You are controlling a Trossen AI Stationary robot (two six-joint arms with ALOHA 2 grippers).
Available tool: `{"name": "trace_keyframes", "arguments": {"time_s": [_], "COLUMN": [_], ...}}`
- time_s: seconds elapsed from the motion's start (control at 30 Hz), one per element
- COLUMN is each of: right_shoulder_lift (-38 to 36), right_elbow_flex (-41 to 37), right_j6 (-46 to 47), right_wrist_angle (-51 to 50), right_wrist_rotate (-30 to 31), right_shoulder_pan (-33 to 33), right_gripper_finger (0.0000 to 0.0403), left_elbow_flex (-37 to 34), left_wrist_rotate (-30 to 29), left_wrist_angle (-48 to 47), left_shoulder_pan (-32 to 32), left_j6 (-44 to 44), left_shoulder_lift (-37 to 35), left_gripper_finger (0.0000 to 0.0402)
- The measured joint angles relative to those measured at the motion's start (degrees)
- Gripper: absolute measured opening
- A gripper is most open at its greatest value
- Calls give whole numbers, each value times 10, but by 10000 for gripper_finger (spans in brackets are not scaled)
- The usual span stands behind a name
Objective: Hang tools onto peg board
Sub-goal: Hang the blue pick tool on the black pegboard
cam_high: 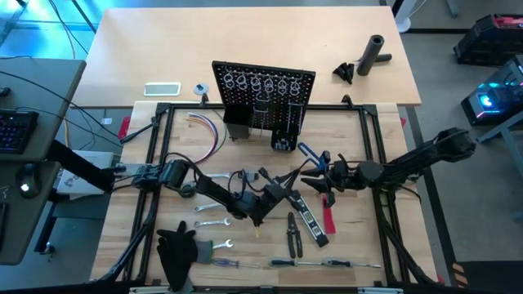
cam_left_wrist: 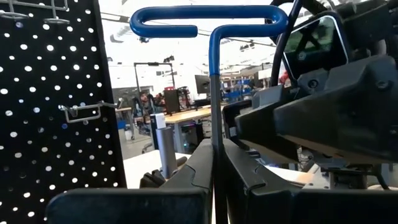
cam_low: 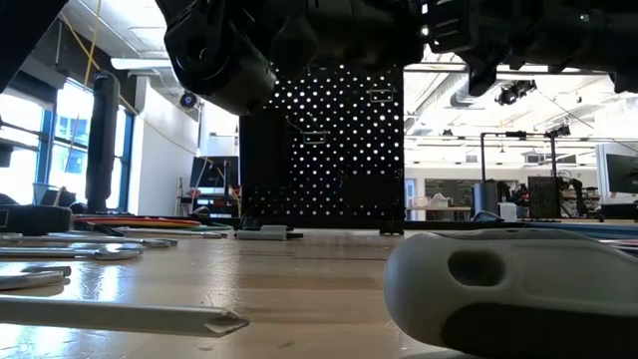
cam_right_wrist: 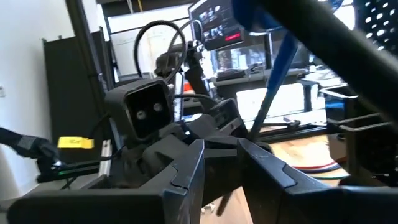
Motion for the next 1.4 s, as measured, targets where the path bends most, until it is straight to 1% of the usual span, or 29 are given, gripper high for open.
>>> {"name": "trace_keyframes", "arguments": {"time_s": [0.43, 0.57, 0.7, 0.77, 0.87, 1.07, 1.2, 1.4], "right_shoulder_lift": [0, 0, 0, 0, 0, 0, 0, 0], "right_elbow_flex": [0, 17, 35, 40, 40, 40, 40, 39], "right_j6": [-14, -19, -31, -37, -37, -37, -22, -25], "right_wrist_angle": [27, 6, -19, -17, -23, -23, -35, -45], "right_wrist_rotate": [13, 23, 34, 38, 48, 49, 47, 47], "right_shoulder_pan": [-11, -11, -11, -12, -12, -13, -13, -13], "right_gripper_finger": [90, 90, 90, 90, 90, 89, 87, 87], "left_elbow_flex": [0, 0, 0, 3, -1, 0, 0, 0], "left_wrist_rotate": [19, 25, 25, 56, 64, 59, 50, 44], "left_wrist_angle": [-13, -18, -15, -41, -44, -39, -26, 0], "left_shoulder_pan": [0, 0, 0, -2, -4, -3, -3, 1], "left_j6": [-20, -40, -41, -36, -39, -39, -19, 2], "left_shoulder_lift": [0, -1, -2, -2, 2, 2, 2, 2], "left_gripper_finger": [7, 7, 7, 7, 7, 7, 7, 7]}}
